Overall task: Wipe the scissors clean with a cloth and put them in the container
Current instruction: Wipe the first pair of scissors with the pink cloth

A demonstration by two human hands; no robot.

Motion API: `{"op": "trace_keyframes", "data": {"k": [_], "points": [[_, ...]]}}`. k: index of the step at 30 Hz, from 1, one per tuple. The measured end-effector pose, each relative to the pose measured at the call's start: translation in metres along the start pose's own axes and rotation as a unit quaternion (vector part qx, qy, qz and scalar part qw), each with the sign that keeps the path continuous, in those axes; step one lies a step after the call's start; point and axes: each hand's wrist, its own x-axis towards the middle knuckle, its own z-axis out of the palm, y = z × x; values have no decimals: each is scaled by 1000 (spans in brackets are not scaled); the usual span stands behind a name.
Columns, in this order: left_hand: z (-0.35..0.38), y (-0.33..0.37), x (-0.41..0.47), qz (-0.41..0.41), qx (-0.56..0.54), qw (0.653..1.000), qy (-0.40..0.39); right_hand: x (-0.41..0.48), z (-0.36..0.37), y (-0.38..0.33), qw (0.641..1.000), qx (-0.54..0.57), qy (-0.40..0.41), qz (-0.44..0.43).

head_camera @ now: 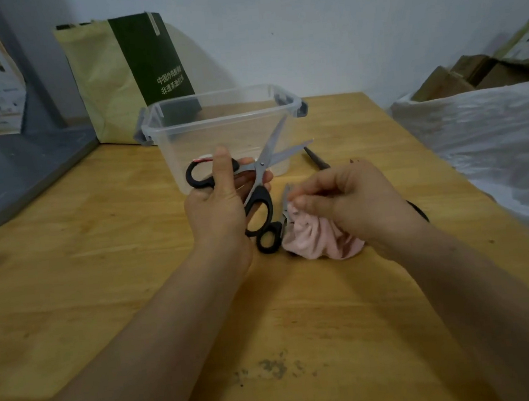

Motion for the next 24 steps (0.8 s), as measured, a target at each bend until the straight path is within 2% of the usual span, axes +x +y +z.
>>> {"op": "trace_keyframes", "data": {"k": [3, 5, 8, 13, 17, 22, 24], "points": [[1, -2, -3, 5, -6, 1000, -17, -2, 3, 0, 990, 103, -57, 82], [2, -4, -4, -5, -18, 999, -31, -2, 6, -1, 985, 120, -65, 105], [5, -4, -6, -30, -35, 997, -54, -2, 10, 1, 985, 101, -57, 125], [1, -6, -3, -47, 13, 996, -81, 0, 8, 0, 991, 43, -54, 118], [-5, 0, 9, -94, 39, 992, -71, 2, -11, 1, 994, -8, -29, 109], [-4, 3, 3, -139, -9, 975, -171, 0, -11, 0, 993, -12, -19, 114], [-3, 1, 1, -128, -10, 978, -165, 0, -8, -1, 994, -22, -24, 104]]}}
